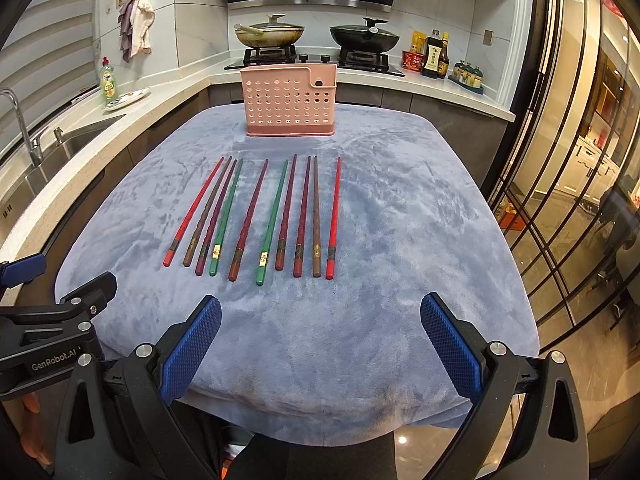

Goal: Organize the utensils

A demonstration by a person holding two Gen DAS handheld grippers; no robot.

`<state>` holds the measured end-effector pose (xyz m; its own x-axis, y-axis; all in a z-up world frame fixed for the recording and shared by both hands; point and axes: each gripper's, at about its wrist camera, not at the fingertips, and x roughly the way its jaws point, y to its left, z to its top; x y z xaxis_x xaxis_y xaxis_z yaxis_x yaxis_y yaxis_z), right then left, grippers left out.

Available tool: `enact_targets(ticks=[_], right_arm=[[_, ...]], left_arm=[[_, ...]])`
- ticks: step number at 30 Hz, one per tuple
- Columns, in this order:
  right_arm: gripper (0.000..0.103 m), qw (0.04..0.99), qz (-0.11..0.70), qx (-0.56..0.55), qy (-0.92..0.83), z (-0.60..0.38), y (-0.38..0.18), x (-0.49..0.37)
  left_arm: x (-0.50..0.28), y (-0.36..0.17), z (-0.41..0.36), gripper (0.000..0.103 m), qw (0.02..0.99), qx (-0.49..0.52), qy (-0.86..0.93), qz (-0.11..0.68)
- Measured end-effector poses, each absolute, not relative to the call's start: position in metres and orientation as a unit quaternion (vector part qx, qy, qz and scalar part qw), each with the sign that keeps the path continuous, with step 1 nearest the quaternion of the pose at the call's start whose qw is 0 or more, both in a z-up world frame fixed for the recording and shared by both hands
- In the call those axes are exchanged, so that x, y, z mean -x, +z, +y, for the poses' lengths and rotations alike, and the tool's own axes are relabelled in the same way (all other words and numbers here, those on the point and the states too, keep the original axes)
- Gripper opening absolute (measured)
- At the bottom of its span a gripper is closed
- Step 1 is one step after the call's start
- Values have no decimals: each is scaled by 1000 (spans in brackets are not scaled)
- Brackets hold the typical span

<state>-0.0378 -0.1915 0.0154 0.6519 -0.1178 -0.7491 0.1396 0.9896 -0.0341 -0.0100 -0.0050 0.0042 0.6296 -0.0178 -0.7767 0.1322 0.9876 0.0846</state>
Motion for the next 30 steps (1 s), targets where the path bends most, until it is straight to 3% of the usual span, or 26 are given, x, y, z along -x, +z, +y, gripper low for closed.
enact_targets(ticks=[30], right_arm=[[96, 910, 409, -12, -70, -188, 18, 38]], left_arm=[[10, 5, -5, 96, 901, -68, -42, 427]])
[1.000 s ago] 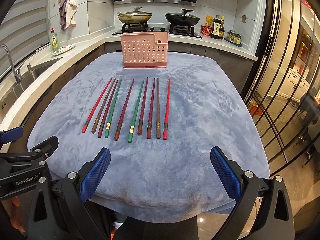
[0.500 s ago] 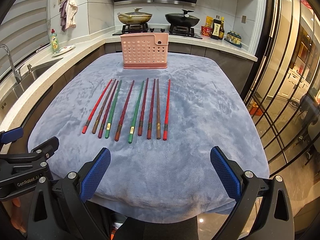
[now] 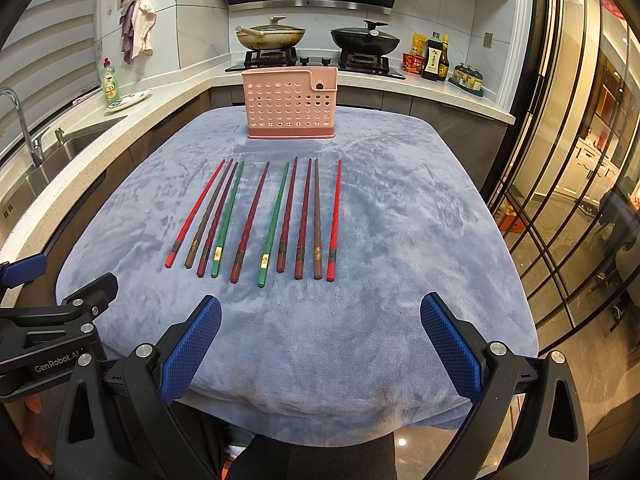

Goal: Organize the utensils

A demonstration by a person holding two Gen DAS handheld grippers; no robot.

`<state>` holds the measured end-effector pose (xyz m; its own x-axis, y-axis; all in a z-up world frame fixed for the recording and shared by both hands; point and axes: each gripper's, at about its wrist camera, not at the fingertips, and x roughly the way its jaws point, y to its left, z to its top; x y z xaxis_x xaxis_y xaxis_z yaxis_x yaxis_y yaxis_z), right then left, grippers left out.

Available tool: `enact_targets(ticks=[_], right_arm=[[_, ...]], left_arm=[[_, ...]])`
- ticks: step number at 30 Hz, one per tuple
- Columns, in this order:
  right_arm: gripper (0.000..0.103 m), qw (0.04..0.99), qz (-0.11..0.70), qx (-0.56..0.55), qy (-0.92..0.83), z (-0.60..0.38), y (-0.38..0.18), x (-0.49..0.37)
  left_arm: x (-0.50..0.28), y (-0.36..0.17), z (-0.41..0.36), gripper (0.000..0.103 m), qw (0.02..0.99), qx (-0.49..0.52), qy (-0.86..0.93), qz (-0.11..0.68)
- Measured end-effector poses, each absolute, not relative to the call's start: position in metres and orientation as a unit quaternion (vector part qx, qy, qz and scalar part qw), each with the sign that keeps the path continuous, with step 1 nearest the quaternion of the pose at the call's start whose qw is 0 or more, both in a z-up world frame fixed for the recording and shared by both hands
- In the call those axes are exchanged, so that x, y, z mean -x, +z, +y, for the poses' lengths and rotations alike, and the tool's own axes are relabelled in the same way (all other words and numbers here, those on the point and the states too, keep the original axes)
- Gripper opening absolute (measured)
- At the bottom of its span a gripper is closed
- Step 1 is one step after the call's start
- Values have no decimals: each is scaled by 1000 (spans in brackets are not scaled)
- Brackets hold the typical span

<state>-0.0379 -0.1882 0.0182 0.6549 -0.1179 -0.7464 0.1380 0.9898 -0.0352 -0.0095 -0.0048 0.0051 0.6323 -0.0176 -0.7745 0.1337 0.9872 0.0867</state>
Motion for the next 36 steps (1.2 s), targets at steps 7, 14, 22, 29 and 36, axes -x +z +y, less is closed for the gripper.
enact_targets(ticks=[7, 14, 22, 29, 36], right_arm=[[96, 909, 410, -12, -70, -189, 18, 38], [96, 909, 410, -12, -70, -189, 18, 38], [96, 910, 409, -12, -70, -189, 19, 38], [96, 910, 409, -13, -70, -189, 19, 38], [96, 910, 409, -13, -70, -190, 18, 38]], left_arm=[[10, 5, -5, 96, 901, -68, -42, 426], [10, 5, -5, 96, 901, -68, -42, 426], [9, 11, -3, 96, 902, -70, -44, 423], [9, 10, -3, 96, 902, -70, -44, 423], [9, 11, -4, 96, 903, -70, -44, 422]])
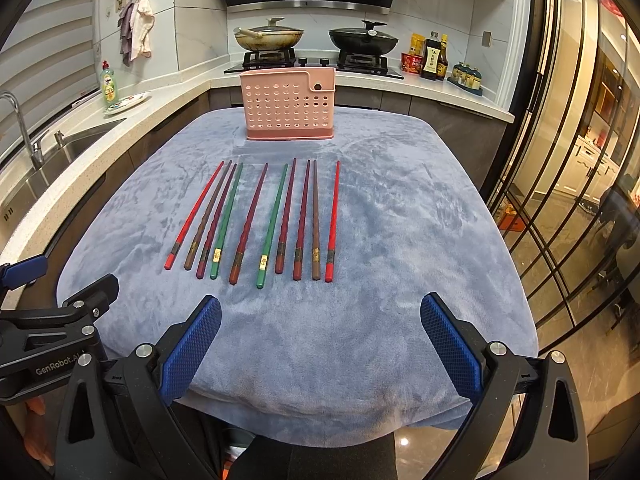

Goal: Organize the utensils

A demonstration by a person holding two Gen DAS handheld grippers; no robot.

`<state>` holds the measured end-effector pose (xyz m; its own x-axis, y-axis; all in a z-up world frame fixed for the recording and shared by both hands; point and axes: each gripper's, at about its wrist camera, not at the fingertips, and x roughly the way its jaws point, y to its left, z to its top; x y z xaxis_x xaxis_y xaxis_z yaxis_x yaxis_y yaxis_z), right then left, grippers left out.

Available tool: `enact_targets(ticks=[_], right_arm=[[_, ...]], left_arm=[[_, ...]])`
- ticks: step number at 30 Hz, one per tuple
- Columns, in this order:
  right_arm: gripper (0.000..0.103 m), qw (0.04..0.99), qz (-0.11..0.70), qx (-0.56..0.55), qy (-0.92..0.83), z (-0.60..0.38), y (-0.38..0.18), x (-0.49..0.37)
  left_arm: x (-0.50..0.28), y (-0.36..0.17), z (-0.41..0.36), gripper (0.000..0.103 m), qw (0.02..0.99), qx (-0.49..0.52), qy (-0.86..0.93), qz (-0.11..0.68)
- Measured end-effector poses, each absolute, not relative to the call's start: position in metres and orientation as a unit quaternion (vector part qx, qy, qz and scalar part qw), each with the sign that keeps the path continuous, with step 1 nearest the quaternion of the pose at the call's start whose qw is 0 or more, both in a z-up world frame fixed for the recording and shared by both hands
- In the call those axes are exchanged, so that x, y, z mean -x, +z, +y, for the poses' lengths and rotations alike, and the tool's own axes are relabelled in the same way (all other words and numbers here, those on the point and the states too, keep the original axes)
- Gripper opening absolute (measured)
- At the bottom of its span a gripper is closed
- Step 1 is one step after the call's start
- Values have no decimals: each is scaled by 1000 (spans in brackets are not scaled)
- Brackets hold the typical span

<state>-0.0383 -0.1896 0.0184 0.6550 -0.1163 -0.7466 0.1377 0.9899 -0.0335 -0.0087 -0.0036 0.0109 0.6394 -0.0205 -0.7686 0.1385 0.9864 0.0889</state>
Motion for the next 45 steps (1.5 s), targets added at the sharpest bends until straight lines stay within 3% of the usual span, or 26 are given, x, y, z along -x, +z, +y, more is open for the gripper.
enact_targets(ticks=[25, 45], right_arm=[[96, 906, 417, -18, -73, -195, 11, 35], [92, 900, 420, -55, -102, -234, -34, -39]], left_arm=[[1, 1, -5, 96, 901, -64, -44, 427], [-81, -51, 10, 96, 902, -45, -28, 429]])
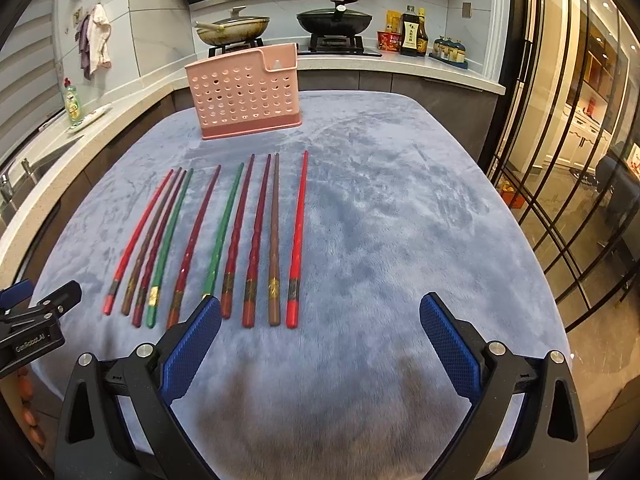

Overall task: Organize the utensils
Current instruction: 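Grasp a red chopstick with the left gripper while the right gripper grasps another red chopstick, then lift the red chopsticks with both grippers and carry them over the pink basket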

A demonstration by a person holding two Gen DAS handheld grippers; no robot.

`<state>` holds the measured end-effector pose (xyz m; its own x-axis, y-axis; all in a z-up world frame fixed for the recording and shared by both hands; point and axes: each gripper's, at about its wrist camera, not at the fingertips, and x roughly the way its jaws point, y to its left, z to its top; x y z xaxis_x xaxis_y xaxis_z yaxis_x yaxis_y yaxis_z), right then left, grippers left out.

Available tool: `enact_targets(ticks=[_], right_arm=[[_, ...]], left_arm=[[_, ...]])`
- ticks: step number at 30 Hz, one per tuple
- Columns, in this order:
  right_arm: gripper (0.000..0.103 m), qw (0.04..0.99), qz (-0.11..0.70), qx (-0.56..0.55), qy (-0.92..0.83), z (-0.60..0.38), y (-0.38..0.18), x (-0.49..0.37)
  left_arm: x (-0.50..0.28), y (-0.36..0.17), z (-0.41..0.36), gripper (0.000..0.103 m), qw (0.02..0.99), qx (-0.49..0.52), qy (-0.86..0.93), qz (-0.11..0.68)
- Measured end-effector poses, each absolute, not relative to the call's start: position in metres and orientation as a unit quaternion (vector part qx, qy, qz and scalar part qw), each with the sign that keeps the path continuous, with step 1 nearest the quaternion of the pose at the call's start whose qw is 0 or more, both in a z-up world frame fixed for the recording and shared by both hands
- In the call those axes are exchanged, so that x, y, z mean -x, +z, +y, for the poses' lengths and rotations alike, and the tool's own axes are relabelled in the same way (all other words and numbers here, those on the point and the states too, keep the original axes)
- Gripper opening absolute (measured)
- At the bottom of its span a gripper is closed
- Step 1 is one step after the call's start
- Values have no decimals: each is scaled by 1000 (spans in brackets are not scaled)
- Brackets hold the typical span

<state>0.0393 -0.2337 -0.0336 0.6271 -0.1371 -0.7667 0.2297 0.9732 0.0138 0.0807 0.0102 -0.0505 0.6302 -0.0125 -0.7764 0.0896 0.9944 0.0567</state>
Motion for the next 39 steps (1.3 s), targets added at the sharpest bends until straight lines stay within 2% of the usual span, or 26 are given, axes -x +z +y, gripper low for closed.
enact_targets(ticks=[7, 9, 13, 16, 20, 27, 30, 32, 33, 34, 36, 39], right_arm=[[79, 893, 432, -73, -103, -241, -52, -69], [73, 890, 438, -74, -101, -240, -57, -76], [63, 886, 447, -78, -94, -239, -66, -84], [57, 884, 452, -78, -94, -240, -71, -87], [39, 878, 462, -84, -90, -242, -78, -90], [31, 880, 460, -77, -86, -242, -83, -82], [21, 881, 460, -76, -84, -243, -82, -79], [12, 880, 461, -79, -80, -244, -81, -77], [8, 880, 461, -82, -78, -246, -80, -76], [8, 880, 461, -85, -77, -247, -79, -74], [8, 880, 460, -89, -77, -250, -76, -71], [7, 884, 452, -92, -78, -254, -68, -64]], left_arm=[[-101, -71, 10, 94, 893, -37, -33, 447], [-105, -76, 9, 92, 891, -39, -36, 452], [-110, -84, 8, 82, 886, -40, -39, 461], [-112, -88, 7, 79, 882, -36, -45, 467], [-112, -90, 4, 69, 880, -37, -52, 470], [-110, -90, 4, 58, 879, -26, -61, 473], [-109, -88, 4, 43, 878, -25, -63, 474], [-108, -86, 5, 27, 878, -22, -66, 474], [-108, -86, 5, 23, 877, -19, -69, 475], [-108, -85, 6, 15, 876, -16, -76, 477], [-107, -82, 6, 10, 875, -17, -79, 477], [-105, -77, 7, 10, 876, -11, -84, 476]])
